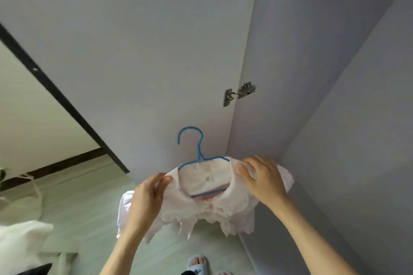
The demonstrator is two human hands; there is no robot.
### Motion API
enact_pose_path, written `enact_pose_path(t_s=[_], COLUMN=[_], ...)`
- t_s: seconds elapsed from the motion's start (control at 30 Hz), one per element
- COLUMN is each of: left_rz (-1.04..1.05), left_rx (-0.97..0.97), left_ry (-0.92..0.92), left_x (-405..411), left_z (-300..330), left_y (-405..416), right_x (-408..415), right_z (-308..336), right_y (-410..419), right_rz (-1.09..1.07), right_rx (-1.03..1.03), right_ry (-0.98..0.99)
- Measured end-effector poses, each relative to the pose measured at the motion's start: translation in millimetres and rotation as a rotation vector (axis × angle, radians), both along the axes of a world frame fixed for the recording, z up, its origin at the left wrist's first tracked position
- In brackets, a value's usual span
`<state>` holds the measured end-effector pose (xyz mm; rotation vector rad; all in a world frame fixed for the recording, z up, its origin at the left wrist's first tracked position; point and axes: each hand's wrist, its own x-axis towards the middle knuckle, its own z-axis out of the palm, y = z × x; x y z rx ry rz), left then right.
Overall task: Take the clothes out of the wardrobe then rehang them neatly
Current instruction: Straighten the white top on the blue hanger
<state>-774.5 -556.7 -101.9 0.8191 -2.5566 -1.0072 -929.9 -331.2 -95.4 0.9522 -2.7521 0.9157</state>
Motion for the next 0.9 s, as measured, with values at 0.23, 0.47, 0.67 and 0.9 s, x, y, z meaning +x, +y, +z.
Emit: enact_pose_path(t_s=[0.23, 0.47, 0.67, 0.9], left_rz=[0.403, 0.845, 1.178, 1.439], left_rx=[-0.08, -0.086, -0.054, -0.074], left_ry=[-0.036, -0.065, -0.055, 0.087], left_x=[74, 160, 243, 345], left_z=[-7, 3, 22, 20], left_y=[21, 43, 51, 41], right_x=[3, 53, 137, 252], right_z=[-17, -17, -5, 19], right_y=[-47, -133, -216, -301], right_rz=[0.341, 0.639, 0.972, 1.216], right_rx=[0.077, 0.069, -0.033, -0.195], right_ry=[-0.117, 0.084, 0.069, 0.162])
